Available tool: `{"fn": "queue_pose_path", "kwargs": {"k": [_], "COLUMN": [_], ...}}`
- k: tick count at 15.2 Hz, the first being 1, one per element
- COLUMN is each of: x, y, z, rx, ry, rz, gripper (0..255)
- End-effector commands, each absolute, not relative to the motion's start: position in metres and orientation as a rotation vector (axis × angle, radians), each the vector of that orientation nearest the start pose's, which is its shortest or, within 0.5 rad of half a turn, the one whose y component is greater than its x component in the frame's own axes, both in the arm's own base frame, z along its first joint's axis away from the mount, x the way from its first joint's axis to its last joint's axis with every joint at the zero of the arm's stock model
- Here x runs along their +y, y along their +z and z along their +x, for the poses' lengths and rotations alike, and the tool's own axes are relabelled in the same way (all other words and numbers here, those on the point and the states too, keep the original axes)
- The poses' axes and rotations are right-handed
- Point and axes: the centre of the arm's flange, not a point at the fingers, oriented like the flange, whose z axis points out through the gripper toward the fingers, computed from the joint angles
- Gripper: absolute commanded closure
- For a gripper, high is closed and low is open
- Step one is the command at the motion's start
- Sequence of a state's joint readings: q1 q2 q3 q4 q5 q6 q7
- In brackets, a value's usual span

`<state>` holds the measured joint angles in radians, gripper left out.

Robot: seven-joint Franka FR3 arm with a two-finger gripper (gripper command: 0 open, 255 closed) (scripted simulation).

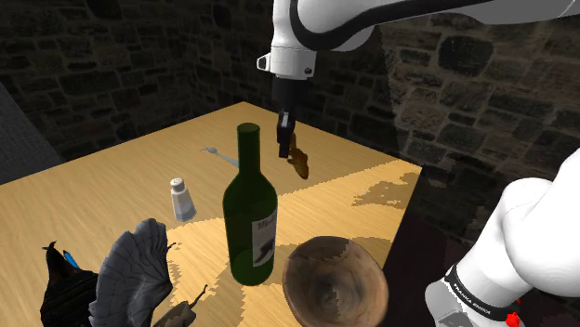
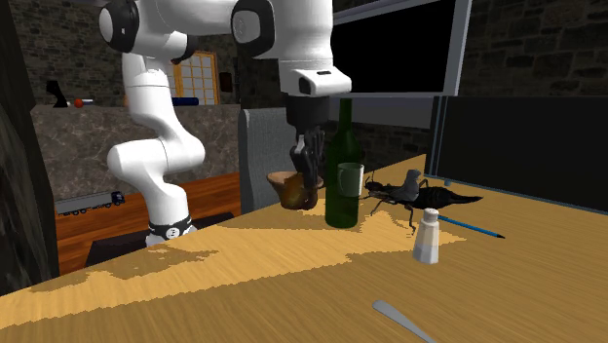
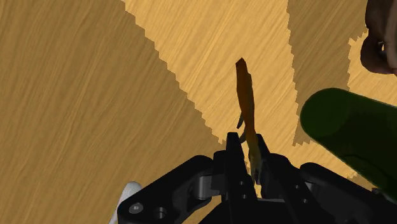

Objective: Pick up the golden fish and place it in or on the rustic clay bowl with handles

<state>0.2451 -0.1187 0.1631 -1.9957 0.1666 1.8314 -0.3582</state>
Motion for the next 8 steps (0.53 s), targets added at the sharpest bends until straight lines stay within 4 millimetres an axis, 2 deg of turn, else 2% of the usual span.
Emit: {"fn": "queue_pose_path", "kwargs": {"k": [1, 8], "x": [0.233, 0.273], "y": [0.51, 0.508], "z": [0.445, 0.362], "rx": [-1.053, -1.053], "ry": [0.076, 0.076], "rz": [-2.811, -2.811], "gripper": [255, 255]}}
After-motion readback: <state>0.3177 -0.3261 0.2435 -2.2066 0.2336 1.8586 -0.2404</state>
